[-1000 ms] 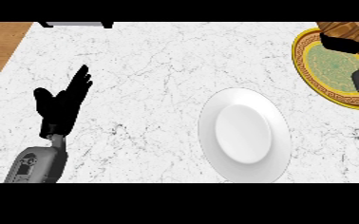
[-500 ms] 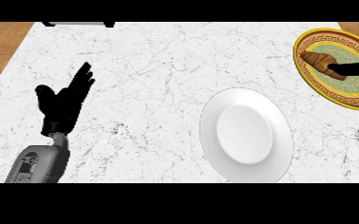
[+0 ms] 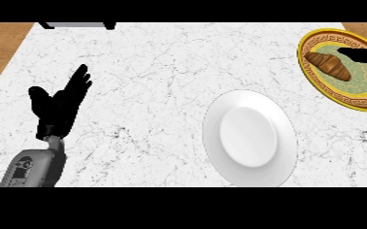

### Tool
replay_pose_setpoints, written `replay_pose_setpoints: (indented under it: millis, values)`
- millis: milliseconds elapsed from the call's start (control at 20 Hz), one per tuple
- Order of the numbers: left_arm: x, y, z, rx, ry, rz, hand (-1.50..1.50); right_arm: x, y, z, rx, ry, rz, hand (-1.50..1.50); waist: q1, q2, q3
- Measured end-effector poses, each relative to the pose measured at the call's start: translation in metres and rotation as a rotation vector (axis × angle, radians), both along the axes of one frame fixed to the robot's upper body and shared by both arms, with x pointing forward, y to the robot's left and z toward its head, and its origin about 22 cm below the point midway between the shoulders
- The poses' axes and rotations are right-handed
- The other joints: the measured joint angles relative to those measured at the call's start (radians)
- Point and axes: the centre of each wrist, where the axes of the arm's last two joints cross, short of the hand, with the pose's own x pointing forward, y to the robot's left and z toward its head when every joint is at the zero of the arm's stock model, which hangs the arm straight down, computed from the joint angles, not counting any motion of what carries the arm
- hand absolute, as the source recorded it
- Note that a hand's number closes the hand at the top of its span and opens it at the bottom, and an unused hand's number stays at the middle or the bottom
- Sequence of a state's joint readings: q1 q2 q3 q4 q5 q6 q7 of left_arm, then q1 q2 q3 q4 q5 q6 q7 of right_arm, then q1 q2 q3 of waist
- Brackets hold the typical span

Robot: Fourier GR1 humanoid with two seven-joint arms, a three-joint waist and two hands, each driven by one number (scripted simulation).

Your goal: Pick the croissant from the plate and place it in the plate

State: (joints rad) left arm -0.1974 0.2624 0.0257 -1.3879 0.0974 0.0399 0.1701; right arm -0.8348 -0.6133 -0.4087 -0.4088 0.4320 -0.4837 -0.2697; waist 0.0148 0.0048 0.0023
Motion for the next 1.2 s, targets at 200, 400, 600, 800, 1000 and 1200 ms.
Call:
replay_pose_setpoints:
  millis: [200, 400, 600, 800, 1000, 1200]
  values:
    - [-0.007, 0.002, -0.007, 0.009, 0.0, 0.011, 0.0, 0.004, 0.003, 0.012, 0.145, -0.106, 0.019, -1.5, -0.009, -0.004, -0.001]
    - [-0.006, 0.0, -0.01, 0.008, 0.003, 0.022, 0.0, 0.0, -0.005, 0.015, 0.33, -0.128, 0.075, -1.5, -0.018, -0.007, -0.002]
    - [-0.007, 0.001, -0.008, 0.006, 0.001, 0.021, 0.0, -0.015, -0.016, 0.004, 0.433, -0.133, 0.117, -1.5, -0.021, -0.008, -0.002]
    - [-0.013, 0.002, -0.005, 0.012, -0.003, 0.017, 0.0, -0.034, -0.033, 0.0, 0.437, -0.156, 0.135, -1.5, -0.016, -0.006, -0.002]
    - [-0.006, -0.001, -0.004, 0.007, 0.001, 0.017, 0.0, -0.05, -0.051, -0.007, 0.429, -0.16, 0.137, -1.5, -0.012, -0.004, -0.002]
    - [-0.004, -0.004, 0.0, 0.005, 0.001, 0.014, 0.0, -0.061, -0.061, -0.011, 0.42, -0.159, 0.128, -1.5, -0.011, -0.004, -0.002]
